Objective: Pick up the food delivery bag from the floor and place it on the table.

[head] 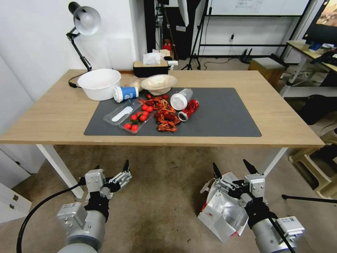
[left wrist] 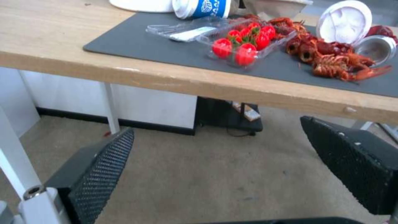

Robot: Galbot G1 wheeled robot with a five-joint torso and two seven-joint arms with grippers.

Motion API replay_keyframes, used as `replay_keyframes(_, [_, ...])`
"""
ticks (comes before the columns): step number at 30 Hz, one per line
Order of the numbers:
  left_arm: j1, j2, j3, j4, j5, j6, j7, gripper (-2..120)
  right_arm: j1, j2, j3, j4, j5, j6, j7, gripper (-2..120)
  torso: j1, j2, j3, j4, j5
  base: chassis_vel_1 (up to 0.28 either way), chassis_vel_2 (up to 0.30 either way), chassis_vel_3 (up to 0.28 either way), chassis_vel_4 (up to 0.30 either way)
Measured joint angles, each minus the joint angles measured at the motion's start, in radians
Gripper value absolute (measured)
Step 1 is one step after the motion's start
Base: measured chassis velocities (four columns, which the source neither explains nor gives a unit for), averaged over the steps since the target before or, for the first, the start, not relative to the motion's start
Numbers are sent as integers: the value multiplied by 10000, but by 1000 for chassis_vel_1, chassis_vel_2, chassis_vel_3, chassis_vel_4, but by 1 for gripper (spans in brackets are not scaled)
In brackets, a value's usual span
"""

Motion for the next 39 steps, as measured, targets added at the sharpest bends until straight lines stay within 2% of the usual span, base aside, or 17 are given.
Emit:
replay_keyframes(10, [4, 0, -24, 1, 20, -69, 25, 100, 43, -24, -2, -112, 17, -23, -16, 100, -308, -723, -411, 0, 0, 0, 0, 0, 0])
replay_keyframes(39, [-62, 85, -46, 1, 225, -121, 52, 100, 127, -5, -19, -288, 15, -11, -28, 100, -825, -1955, -1128, 0, 0, 0, 0, 0, 0])
